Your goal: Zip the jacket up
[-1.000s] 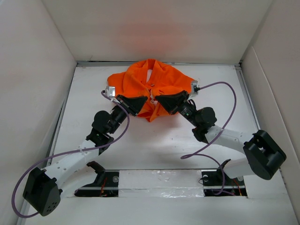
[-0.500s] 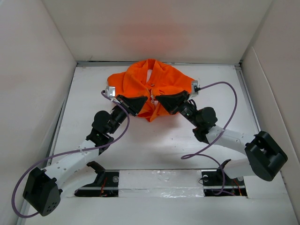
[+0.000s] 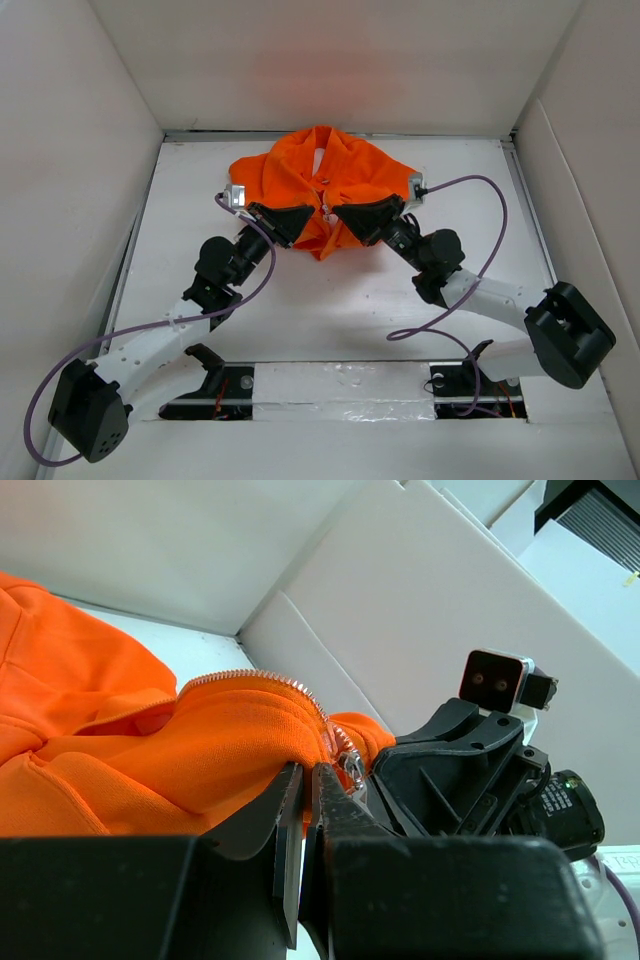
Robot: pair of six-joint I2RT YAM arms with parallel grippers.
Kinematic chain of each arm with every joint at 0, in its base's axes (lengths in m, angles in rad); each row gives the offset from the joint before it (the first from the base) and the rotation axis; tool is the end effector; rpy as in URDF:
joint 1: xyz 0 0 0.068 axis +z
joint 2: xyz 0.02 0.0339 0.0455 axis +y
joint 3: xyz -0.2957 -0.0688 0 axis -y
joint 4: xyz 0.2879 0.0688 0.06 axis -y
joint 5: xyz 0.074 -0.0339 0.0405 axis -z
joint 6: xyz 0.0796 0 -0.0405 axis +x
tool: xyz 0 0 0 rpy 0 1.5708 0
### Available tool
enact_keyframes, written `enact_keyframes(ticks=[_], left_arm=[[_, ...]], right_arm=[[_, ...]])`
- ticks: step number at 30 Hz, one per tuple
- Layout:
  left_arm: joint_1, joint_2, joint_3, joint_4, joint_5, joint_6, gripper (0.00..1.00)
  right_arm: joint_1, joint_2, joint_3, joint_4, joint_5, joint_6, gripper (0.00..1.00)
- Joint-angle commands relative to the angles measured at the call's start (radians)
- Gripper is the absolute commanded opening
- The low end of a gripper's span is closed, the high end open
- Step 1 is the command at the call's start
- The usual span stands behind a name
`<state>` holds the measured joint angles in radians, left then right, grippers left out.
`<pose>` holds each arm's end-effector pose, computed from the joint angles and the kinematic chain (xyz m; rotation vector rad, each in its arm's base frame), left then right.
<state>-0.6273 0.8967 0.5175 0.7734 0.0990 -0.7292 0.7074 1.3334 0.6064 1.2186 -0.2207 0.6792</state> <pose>0.2112 -0.1628 0.3525 0.0295 1.2726 -1.2430 0.2465 0.2336 0.3260 -0.2338 1.1712 1.3533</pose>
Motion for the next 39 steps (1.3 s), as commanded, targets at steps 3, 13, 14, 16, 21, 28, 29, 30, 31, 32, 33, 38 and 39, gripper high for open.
enact_keyframes(ticks=[3, 13, 14, 16, 21, 28, 29, 30, 31, 32, 33, 38, 39], left_arm=[[-0.005, -0.032, 0.044, 0.087, 0.030, 0.004, 0.00], [-0.005, -0.019, 0.050, 0.087, 0.053, 0.002, 0.00], [-0.005, -0.019, 0.050, 0.087, 0.054, 0.002, 0.00], [-0.005, -0.018, 0.053, 0.084, 0.057, 0.004, 0.00], [-0.005, -0.004, 0.058, 0.076, 0.064, 0.001, 0.00], [-0.005, -0.008, 0.056, 0.078, 0.065, 0.002, 0.00], [-0.005, -0.010, 0.058, 0.078, 0.067, 0.002, 0.00], [-0.005, -0.012, 0.056, 0.078, 0.068, 0.005, 0.00], [-0.005, -0.015, 0.055, 0.082, 0.073, 0.007, 0.00], [-0.005, -0.013, 0.056, 0.084, 0.079, 0.010, 0.00], [-0.005, -0.013, 0.058, 0.083, 0.082, 0.011, 0.00], [-0.005, -0.005, 0.068, 0.078, 0.116, 0.013, 0.00], [-0.005, -0.004, 0.072, 0.078, 0.122, 0.011, 0.00]], right_arm=[[0.009, -0.033, 0.010, 0.064, 0.000, -0.027, 0.00], [0.009, -0.042, 0.026, 0.036, -0.009, -0.043, 0.00], [0.009, -0.042, 0.026, 0.036, -0.011, -0.043, 0.00], [0.009, -0.042, 0.027, 0.039, -0.011, -0.043, 0.00], [0.009, -0.048, 0.039, 0.029, -0.017, -0.049, 0.00], [0.009, -0.043, 0.039, 0.027, -0.019, -0.049, 0.00], [0.009, -0.043, 0.039, 0.027, -0.019, -0.049, 0.00], [0.009, -0.042, 0.041, 0.027, -0.017, -0.050, 0.00], [0.009, -0.042, 0.044, 0.024, -0.017, -0.050, 0.00], [0.009, -0.040, 0.046, 0.022, -0.019, -0.050, 0.00], [0.009, -0.039, 0.047, 0.021, -0.019, -0.053, 0.00], [0.009, -0.030, 0.069, 0.015, -0.032, -0.059, 0.00], [0.009, -0.030, 0.072, 0.013, -0.035, -0.061, 0.00]])
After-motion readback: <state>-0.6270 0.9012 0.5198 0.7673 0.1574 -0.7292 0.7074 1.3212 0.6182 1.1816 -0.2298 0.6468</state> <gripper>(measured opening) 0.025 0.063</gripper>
